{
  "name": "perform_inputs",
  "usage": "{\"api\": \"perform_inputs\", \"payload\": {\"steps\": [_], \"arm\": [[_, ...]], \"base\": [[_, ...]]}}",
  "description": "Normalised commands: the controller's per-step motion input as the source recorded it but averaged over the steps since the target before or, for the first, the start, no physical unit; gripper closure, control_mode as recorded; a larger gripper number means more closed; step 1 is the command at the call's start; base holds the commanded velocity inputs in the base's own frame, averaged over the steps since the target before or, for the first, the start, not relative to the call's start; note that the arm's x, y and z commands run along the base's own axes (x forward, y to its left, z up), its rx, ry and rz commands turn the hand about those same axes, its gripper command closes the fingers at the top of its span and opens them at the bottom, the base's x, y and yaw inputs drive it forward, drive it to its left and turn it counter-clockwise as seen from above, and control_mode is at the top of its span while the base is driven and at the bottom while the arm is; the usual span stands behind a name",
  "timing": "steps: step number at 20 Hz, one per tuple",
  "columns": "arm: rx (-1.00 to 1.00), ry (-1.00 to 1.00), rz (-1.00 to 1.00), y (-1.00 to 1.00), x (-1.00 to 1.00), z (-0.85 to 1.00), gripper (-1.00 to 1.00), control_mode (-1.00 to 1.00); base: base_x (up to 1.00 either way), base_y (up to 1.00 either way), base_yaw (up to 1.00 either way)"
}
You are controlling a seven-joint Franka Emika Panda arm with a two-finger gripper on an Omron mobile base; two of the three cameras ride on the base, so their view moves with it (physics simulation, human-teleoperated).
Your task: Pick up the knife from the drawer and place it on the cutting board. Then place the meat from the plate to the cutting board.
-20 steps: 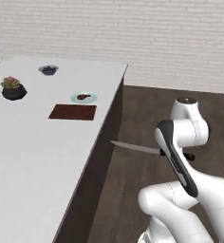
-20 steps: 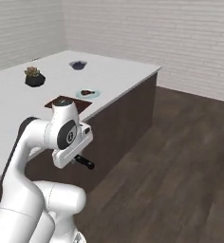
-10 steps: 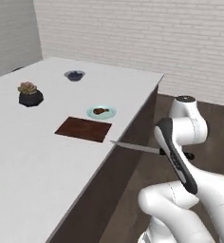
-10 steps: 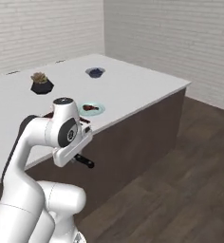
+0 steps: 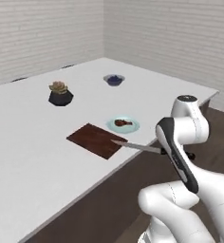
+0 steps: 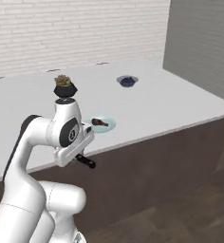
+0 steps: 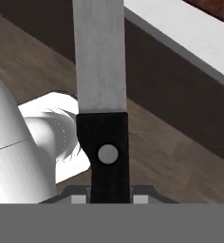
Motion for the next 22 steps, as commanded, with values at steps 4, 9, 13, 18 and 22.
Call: {"api": "perform_inputs", "payload": {"steps": [4,9,13,18,22], "arm": [[0.0,0.0,0.0,0.0,0.0,0.0,1.0,1.0],[0.0,0.0,0.0,0.0,0.0,0.0,1.0,1.0],[0.0,0.0,0.0,0.0,0.0,0.0,1.0,1.0],[0.0,0.0,0.0,0.0,0.0,0.0,1.0,1.0],[0.0,0.0,0.0,0.0,0.0,0.0,1.0,1.0]], "base": [[0.35,-0.27,0.67],[0.47,-0.55,0.65],[0.54,-0.73,0.59],[0.48,-0.6,0.47],[0.42,-0.26,0.3]]}}
